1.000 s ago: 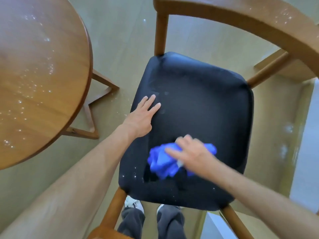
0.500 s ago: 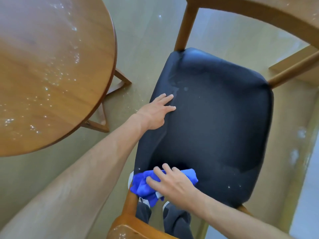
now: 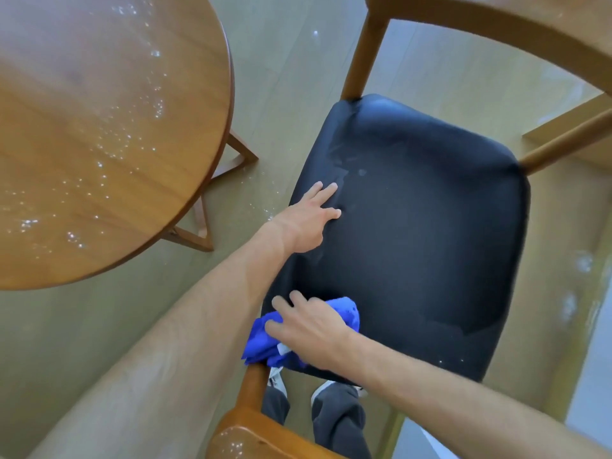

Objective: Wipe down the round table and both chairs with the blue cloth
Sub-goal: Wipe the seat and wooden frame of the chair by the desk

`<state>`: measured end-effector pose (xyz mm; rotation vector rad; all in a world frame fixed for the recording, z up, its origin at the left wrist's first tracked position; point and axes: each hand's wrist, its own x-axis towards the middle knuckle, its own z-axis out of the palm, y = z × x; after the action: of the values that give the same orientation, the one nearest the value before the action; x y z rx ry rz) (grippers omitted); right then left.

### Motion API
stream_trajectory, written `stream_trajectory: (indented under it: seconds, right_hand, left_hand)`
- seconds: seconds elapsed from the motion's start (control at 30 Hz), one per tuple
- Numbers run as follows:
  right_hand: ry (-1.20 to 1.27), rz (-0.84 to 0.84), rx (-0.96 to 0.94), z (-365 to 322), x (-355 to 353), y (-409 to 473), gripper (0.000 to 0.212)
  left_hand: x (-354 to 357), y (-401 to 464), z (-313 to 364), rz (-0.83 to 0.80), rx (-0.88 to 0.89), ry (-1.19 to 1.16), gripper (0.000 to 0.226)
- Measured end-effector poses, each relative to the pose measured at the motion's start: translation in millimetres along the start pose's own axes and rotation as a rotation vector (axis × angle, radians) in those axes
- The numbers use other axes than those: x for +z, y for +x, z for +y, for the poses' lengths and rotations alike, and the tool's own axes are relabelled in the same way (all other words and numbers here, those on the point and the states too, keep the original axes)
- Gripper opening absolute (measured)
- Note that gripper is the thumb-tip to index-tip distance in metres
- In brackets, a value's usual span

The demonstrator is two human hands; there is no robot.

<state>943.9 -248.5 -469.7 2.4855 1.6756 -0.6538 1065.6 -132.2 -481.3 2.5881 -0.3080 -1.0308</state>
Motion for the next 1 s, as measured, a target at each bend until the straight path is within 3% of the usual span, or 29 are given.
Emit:
stream_trajectory:
  seconds: [0.1, 0.17, 0.27, 0.4, 0.5, 0.63, 0.8, 0.9, 1.0]
  right_hand:
    - [-0.107, 0.149, 0.256, 29.8, -11.7, 24.5, 0.027]
    - [-0.063, 0.219, 0.363, 23.8, -9.2, 26.2, 0.04]
    - [-0.064, 0.159, 0.178, -7.8, 16.9, -5.8, 0.057]
    - [-0.033, 0.026, -0.244, 8.7, 50.5, -83.4, 0.031]
    - [-0.073, -0.13, -0.463, 58.0, 57.6, -148.3, 0.028]
    - [-0.07, -0.268, -0.32, 125.8, 41.5, -182.0, 0.035]
    - [-0.103, 0.013, -0.124, 108.1, 30.0, -110.1, 0.031]
    - [-0.069, 0.094, -0.023, 76.7, 31.7, -89.1, 0.032]
    - [-0.036, 0.036, -0.172, 69.5, 42.1, -118.6, 0.028]
  left_hand:
    - [2.0, 3.3, 0.2, 0.022, -0.013, -0.032, 0.068]
    - [0.3, 5.3, -1.9, 0.02, -0.005, -0.041, 0.068]
    - [0.6, 4.6, -3.1, 0.017, 0.007, -0.025, 0.069]
    - [3.6, 2.9, -3.4, 0.019, 0.0, 0.012, 0.052]
    - [6.7, 3.5, -1.5, 0.023, -0.002, 0.032, 0.053]
    - [12.8, 1.7, 2.7, 0.05, -0.036, 0.067, 0.057]
    - [18.0, 3.1, 4.8, 0.086, -0.036, 0.067, 0.056]
    - [19.8, 4.8, 5.6, 0.1, -0.041, 0.067, 0.056]
    - [22.6, 4.2, 5.0, 0.115, -0.056, 0.069, 0.058]
